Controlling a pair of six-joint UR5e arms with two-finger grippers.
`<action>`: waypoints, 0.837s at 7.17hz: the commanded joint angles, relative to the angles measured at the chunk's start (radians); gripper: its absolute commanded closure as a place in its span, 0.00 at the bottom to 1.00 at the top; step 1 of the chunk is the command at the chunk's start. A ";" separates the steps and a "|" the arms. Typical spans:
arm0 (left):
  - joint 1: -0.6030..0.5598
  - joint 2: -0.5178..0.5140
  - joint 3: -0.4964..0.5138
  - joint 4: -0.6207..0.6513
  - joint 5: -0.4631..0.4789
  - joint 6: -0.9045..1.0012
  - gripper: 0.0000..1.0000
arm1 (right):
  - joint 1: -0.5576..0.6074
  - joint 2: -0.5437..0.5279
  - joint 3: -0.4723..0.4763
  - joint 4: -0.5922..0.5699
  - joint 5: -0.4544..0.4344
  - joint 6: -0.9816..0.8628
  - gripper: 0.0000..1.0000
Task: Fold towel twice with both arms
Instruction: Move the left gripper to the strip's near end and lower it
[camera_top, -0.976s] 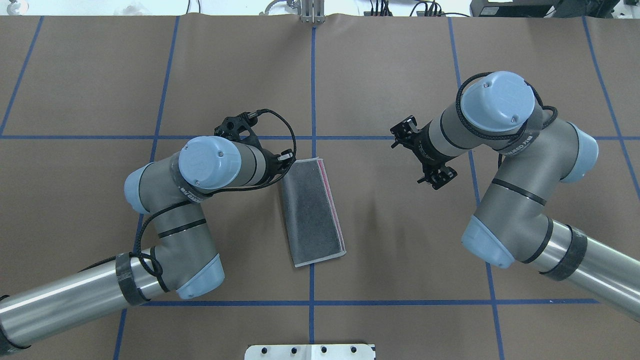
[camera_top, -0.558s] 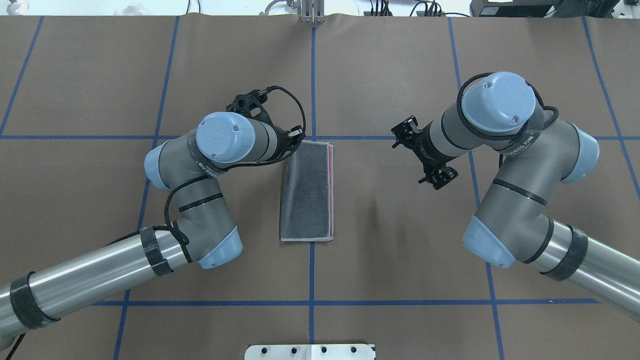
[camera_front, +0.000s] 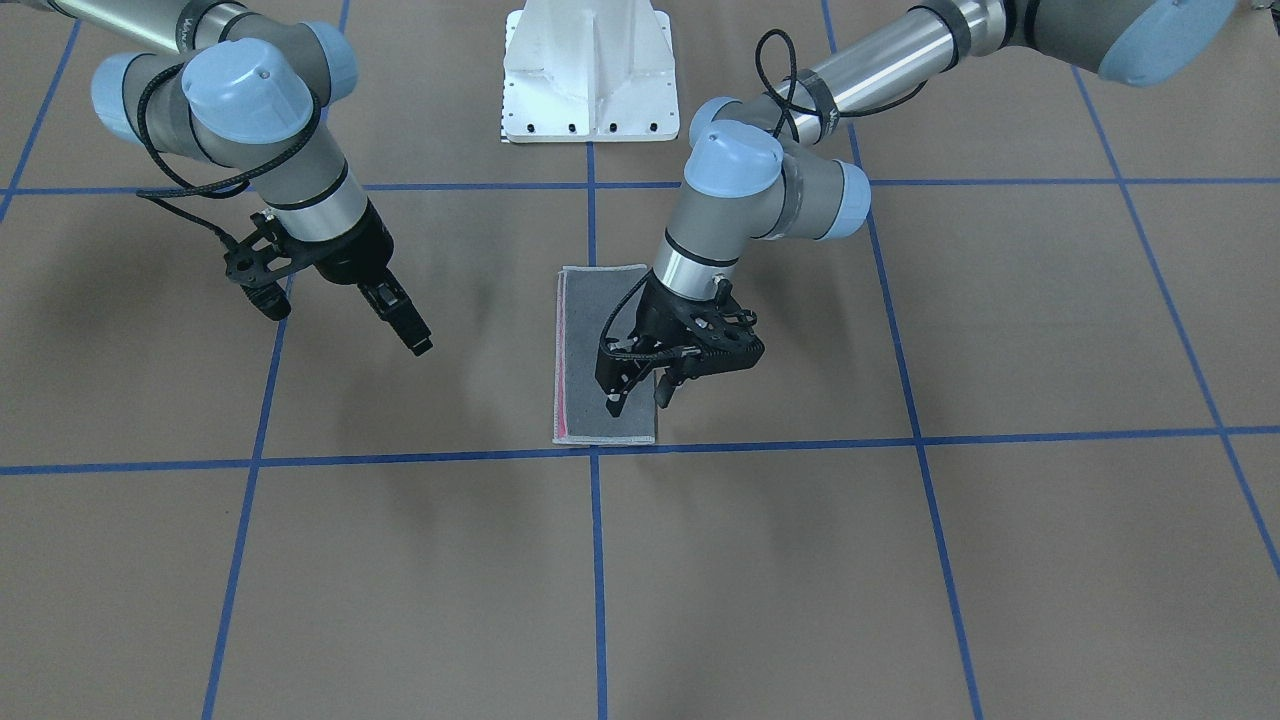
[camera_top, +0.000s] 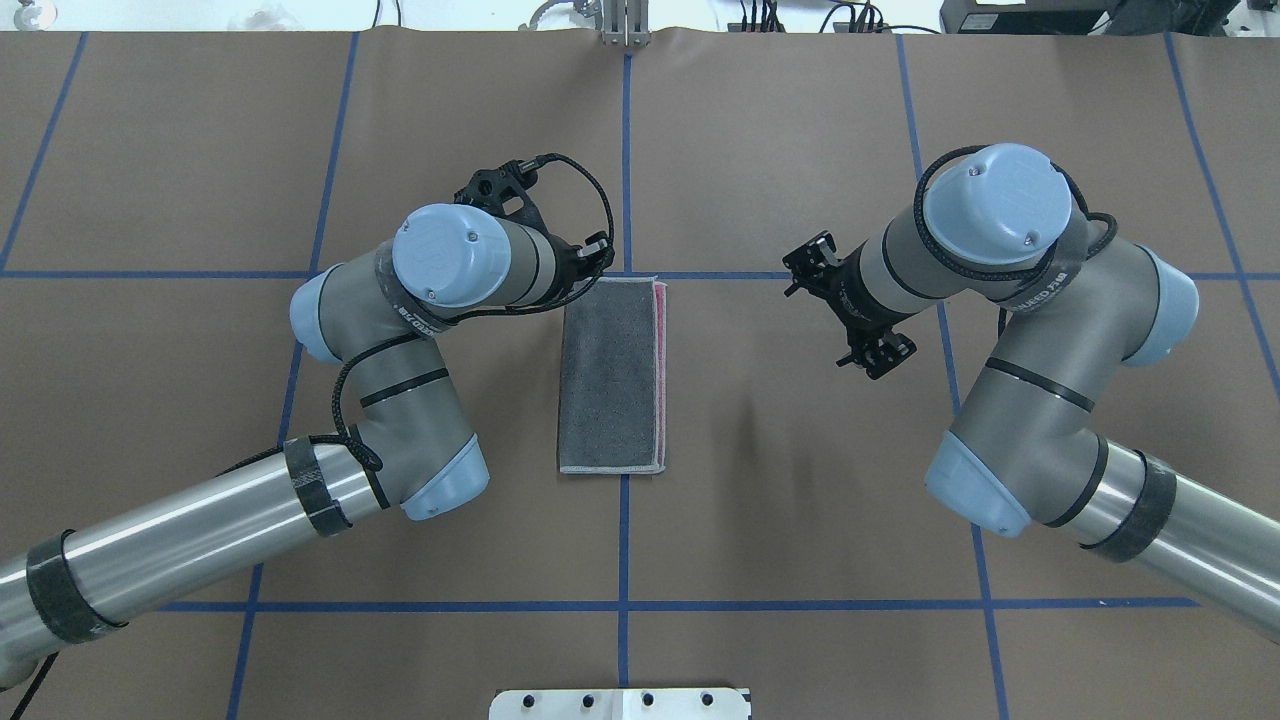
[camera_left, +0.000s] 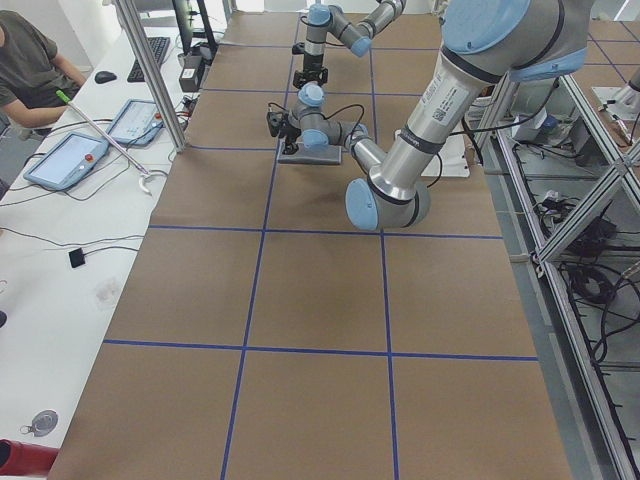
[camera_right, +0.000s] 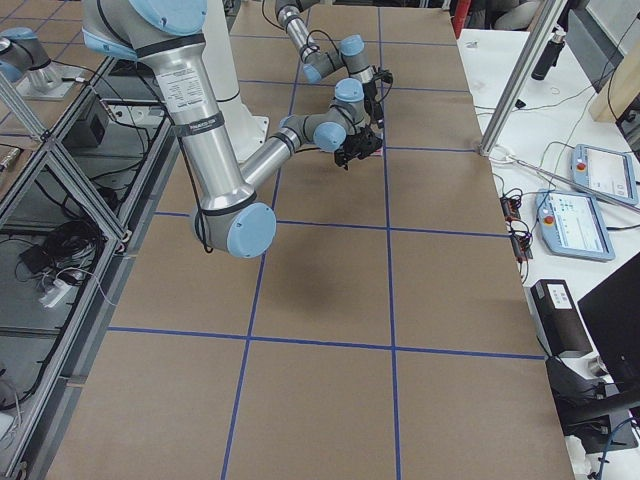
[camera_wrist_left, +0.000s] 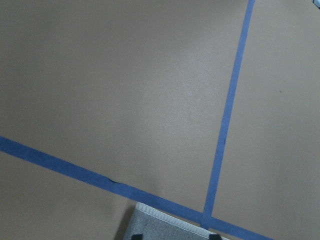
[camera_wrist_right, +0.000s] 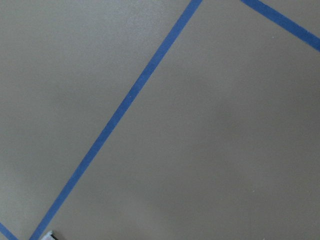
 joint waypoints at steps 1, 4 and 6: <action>0.015 0.187 -0.205 0.003 0.000 -0.025 0.00 | 0.013 0.001 0.001 0.001 -0.001 -0.001 0.00; 0.113 0.266 -0.306 0.016 0.003 -0.231 0.00 | 0.015 0.001 0.001 0.003 -0.012 0.000 0.00; 0.158 0.258 -0.357 0.117 0.003 -0.243 0.01 | 0.022 0.001 0.001 0.003 -0.006 -0.006 0.00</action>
